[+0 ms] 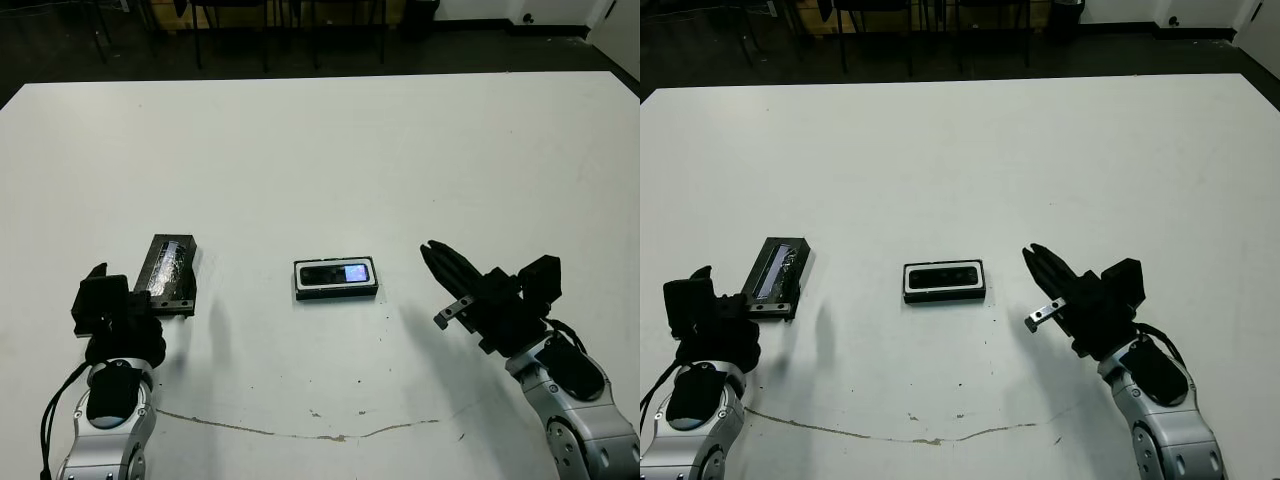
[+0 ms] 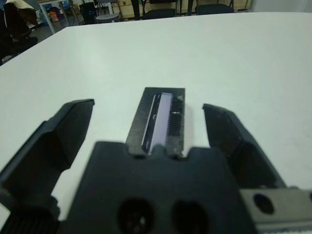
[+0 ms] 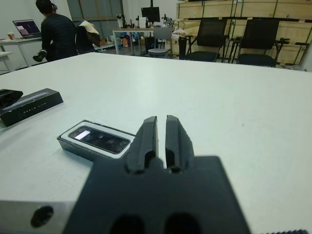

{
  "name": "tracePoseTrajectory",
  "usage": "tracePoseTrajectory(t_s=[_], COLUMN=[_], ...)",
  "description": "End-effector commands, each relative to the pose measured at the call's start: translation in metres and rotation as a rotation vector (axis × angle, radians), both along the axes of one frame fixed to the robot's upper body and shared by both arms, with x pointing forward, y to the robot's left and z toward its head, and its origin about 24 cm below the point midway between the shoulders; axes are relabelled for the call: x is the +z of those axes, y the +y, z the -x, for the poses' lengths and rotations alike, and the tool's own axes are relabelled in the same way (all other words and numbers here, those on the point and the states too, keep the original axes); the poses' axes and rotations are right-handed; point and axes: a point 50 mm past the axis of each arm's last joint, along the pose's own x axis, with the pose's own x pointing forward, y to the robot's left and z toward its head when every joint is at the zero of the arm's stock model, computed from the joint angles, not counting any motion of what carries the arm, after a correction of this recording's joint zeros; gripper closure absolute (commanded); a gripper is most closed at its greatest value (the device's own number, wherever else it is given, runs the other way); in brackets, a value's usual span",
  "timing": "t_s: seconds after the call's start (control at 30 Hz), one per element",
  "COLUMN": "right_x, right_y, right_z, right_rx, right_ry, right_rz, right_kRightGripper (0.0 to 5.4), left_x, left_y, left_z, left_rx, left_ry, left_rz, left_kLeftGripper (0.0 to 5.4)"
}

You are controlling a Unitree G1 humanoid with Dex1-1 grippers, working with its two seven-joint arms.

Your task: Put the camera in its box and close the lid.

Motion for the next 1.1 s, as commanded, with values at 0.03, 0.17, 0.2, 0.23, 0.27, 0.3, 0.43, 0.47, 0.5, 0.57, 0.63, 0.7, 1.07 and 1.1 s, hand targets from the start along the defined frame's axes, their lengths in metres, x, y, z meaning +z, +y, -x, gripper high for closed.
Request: tracePoseTrajectory(t_s=[0.03, 0.17, 0.2, 0.23, 0.27, 0.3, 0.43, 0.47, 0.5, 0.57, 0.63, 0.7, 1.07, 1.1], right_x=[0.0, -0.003, -0.003, -0.002, -0.002, -0.001, -0.002, -0.002, -0.002, -0.002, -0.002, -0.002, 0.0, 0.001], right_y=[-0.002, -0.002, -0.002, -0.002, -0.001, -0.001, -0.001, -0.001, -0.001, -0.001, -0.002, -0.002, -0.001, -0.001], right_z=[0.002, 0.001, 0.002, 0.002, 0.003, 0.003, 0.002, 0.002, 0.003, 0.003, 0.002, 0.002, 0.003, 0.003], right_rx=[-0.008, -0.007, -0.008, -0.01, -0.012, -0.014, -0.013, -0.017, -0.019, -0.021, -0.017, -0.015, -0.023, -0.023], right_ry=[0.02, 0.032, 0.033, 0.033, 0.035, 0.036, 0.047, 0.055, 0.062, 0.063, 0.049, 0.048, 0.046, 0.043], right_rz=[0.024, 0.017, 0.018, 0.019, 0.02, 0.02, 0.013, 0.013, 0.01, 0.011, 0.019, 0.025, 0.023, 0.021], right_kRightGripper=[5.4, 5.4, 5.4, 5.4, 5.4, 5.4, 5.4, 5.4, 5.4, 5.4, 5.4, 5.4, 5.4, 5.4], left_x=[-0.011, -0.018, -0.02, -0.021, -0.023, -0.024, -0.026, -0.027, -0.027, -0.028, -0.029, -0.03, -0.044, -0.045], left_y=[0.005, 0.007, 0.007, 0.008, 0.009, 0.009, 0.012, 0.012, 0.013, 0.013, 0.015, 0.016, 0.023, 0.024], left_z=[0.001, -0.003, -0.004, -0.005, -0.005, -0.005, -0.006, -0.006, -0.006, -0.005, -0.005, -0.005, -0.005, -0.005], left_rx=[-0.002, -0.025, -0.037, -0.048, -0.057, -0.063, -0.069, -0.069, -0.063, -0.052, -0.038, -0.029, -0.027, -0.046], left_ry=[0.075, 0.108, 0.112, 0.113, 0.115, 0.115, 0.118, 0.118, 0.121, 0.126, 0.138, 0.149, 0.199, 0.205], left_rz=[0.012, 0.038, 0.033, 0.031, 0.048, 0.059, 0.055, 0.055, 0.054, 0.058, 0.035, 0.008, 0.02, 0.058], left_kLeftGripper=[0.01, 0.01, 0.01, 0.01, 0.01, 0.01, 0.01, 0.01, 0.01, 0.01, 0.01, 0.01, 0.01, 0.01])
